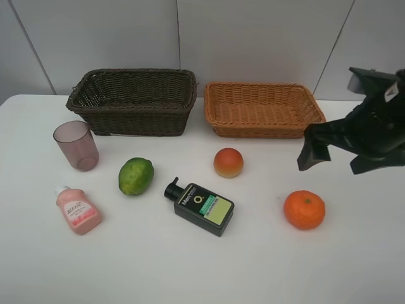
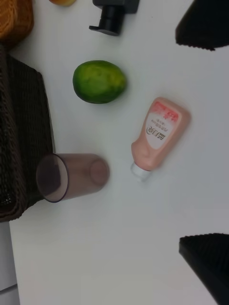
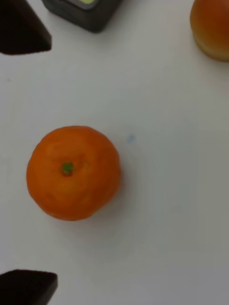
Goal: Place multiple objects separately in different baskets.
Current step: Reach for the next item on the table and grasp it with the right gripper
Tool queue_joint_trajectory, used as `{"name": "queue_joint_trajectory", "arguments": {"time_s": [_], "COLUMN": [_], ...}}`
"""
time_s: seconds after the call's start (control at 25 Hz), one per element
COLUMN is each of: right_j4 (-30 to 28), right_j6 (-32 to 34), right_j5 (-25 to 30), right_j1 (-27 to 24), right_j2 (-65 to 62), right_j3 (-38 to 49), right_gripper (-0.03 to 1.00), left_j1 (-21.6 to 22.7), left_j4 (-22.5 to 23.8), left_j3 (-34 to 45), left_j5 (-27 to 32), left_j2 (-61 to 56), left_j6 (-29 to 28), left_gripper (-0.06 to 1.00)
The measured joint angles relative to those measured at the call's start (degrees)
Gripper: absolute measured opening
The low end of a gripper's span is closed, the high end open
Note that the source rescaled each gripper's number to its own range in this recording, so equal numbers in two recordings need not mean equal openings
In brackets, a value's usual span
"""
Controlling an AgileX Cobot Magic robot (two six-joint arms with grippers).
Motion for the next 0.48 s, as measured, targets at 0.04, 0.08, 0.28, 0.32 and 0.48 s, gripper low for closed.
{"name": "queue_joint_trajectory", "arguments": {"time_s": [0.04, 0.08, 0.28, 0.32, 0.48], "right_j4": [0.00, 0.00, 0.00, -0.04, 0.01], "right_j6": [1.47, 2.79, 6.46, 7.00, 8.84], "right_j5": [-0.40, -0.68, -1.34, -1.59, -3.04], "right_j1": [0.28, 0.54, 0.74, 1.25, 3.42], "right_j2": [1.64, 2.88, 8.16, 9.05, 12.02], "right_j3": [0.00, 0.00, 0.00, 0.00, -0.02], "right_gripper": [0.97, 0.97, 0.98, 0.98, 0.98], "left_j1": [0.00, 0.00, 0.00, 0.00, 0.00], "left_j4": [0.00, 0.00, 0.00, 0.00, 0.00], "left_j3": [0.00, 0.00, 0.00, 0.00, 0.00], "left_j5": [0.00, 0.00, 0.00, 0.00, 0.00], "left_j2": [0.00, 0.00, 0.00, 0.00, 0.00], "left_j6": [0.00, 0.00, 0.00, 0.00, 0.00], "left_gripper": [1.00, 1.00, 1.00, 1.00, 1.00]}}
